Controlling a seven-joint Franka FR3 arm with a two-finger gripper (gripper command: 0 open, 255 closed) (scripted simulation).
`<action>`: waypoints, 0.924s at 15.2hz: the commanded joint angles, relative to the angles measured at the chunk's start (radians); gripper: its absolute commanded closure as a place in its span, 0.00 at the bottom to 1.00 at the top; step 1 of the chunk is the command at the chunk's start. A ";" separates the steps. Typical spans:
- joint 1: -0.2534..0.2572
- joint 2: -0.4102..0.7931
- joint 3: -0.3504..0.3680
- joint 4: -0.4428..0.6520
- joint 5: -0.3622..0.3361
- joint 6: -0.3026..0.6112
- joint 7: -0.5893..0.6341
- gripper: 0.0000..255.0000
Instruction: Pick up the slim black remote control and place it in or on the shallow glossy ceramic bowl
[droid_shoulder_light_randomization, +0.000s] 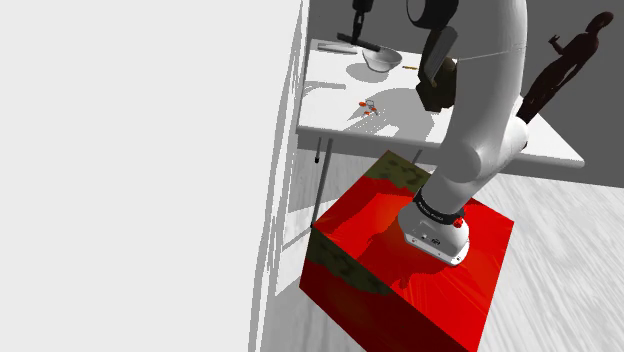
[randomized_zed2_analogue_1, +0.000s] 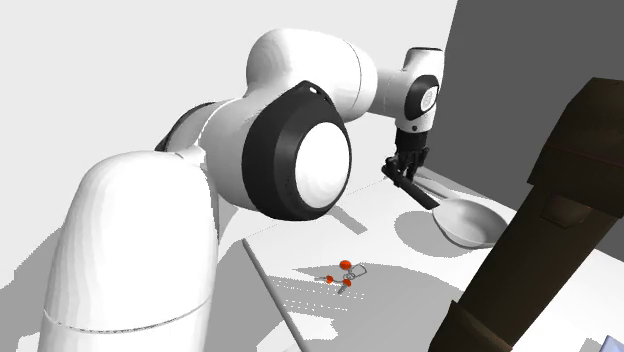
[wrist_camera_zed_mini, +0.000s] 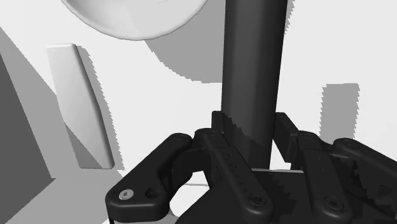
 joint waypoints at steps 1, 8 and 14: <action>-0.045 0.030 -0.003 0.047 0.015 -0.019 -0.043 1.00; -0.224 0.202 0.004 0.322 0.074 -0.123 -0.159 1.00; -0.384 0.417 0.033 0.695 0.111 -0.267 -0.193 1.00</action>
